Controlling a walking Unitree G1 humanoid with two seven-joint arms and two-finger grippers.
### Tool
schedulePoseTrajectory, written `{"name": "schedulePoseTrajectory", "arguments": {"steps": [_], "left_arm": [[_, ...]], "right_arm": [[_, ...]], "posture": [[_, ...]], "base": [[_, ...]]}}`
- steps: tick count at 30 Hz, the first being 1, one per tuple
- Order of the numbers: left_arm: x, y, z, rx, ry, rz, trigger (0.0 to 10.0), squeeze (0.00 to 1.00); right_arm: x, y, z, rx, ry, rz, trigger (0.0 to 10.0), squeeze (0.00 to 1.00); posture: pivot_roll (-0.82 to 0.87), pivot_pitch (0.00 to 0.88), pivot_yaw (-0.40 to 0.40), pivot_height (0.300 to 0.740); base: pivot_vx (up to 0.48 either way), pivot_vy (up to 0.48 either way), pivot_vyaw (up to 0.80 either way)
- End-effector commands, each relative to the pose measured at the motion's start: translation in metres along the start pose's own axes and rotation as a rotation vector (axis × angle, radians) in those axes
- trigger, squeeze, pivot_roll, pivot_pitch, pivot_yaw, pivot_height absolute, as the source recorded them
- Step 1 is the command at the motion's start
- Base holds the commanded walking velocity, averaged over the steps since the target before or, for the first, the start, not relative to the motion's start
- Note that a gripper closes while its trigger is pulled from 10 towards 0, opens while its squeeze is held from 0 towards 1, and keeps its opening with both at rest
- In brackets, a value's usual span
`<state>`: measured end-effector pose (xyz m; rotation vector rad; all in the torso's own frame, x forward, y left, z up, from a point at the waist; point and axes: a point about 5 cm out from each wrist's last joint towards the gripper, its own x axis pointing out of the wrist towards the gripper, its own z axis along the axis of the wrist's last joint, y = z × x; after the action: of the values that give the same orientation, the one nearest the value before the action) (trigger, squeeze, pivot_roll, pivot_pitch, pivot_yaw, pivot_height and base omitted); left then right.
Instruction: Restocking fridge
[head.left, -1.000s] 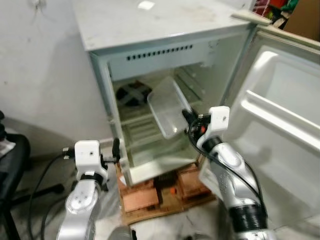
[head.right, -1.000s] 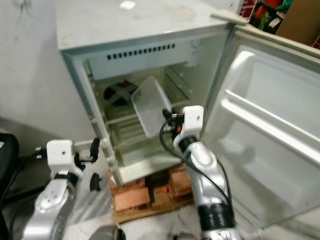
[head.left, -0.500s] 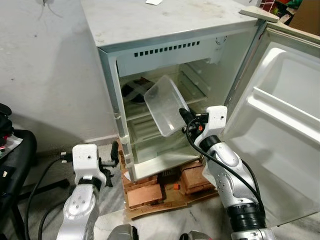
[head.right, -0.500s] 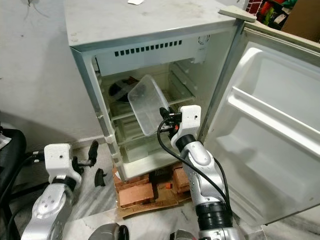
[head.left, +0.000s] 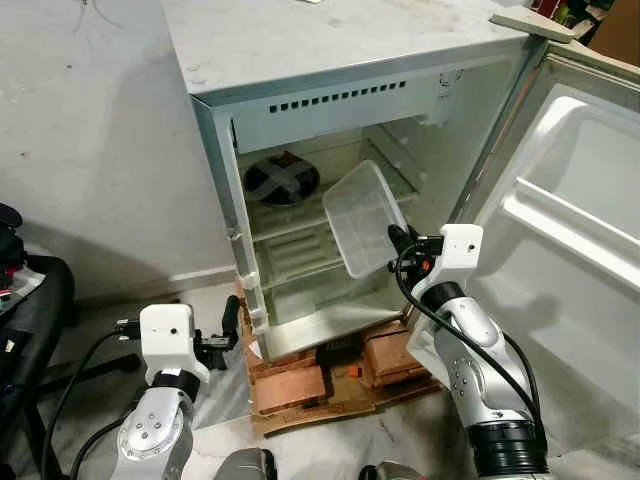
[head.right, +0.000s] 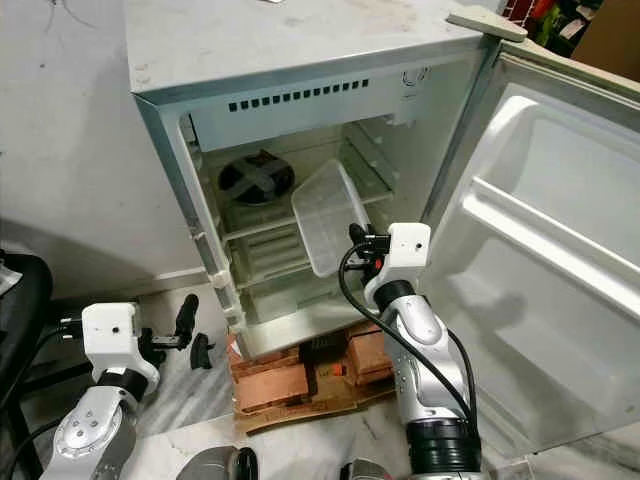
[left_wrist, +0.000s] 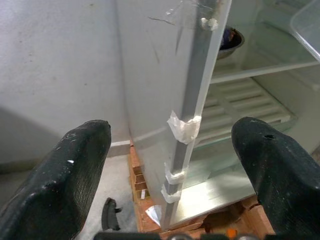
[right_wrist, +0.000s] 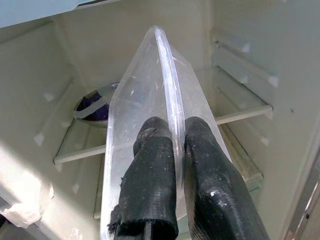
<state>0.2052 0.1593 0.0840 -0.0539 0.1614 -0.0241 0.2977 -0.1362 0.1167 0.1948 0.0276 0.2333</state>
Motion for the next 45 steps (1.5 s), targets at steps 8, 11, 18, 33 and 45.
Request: {"name": "schedulePoseTrajectory", "arguments": {"steps": [8,11,18,33,45], "left_arm": [[-0.0001,0.0005,0.0024,0.001,-0.010,0.000,10.0,0.00],[-0.0002,-0.0002,0.0020,0.000,-0.010,-0.003,10.0,0.00],[-0.0003,-0.0004,0.0019,0.003,-0.009,-0.006,10.0,0.00],[0.0005,0.0010,0.0005,0.013,0.000,0.000,10.0,0.00],[-0.0001,-0.0009,0.0009,0.011,-0.003,-0.006,10.0,0.00]], "right_arm": [[0.0050,0.0008,0.0093,-0.024,-0.030,0.003,10.0,0.00],[0.0054,0.0008,0.0097,-0.025,-0.032,0.003,10.0,0.00],[0.0066,0.0007,0.0096,-0.028,-0.031,0.004,10.0,0.00],[0.0054,0.0006,0.0049,-0.026,-0.019,0.002,10.0,0.00],[0.0065,0.0010,0.0046,-0.027,-0.015,0.006,10.0,0.00]], "posture": [[0.10,0.088,-0.013,0.740],[0.10,0.089,-0.013,0.740],[0.10,0.091,-0.012,0.740],[0.10,0.097,-0.008,0.740],[0.11,0.102,-0.012,0.740]], "base": [[0.000,0.000,0.00],[0.000,0.000,0.00],[0.227,0.000,0.00],[0.193,0.000,0.00],[0.000,0.000,0.00]]}}
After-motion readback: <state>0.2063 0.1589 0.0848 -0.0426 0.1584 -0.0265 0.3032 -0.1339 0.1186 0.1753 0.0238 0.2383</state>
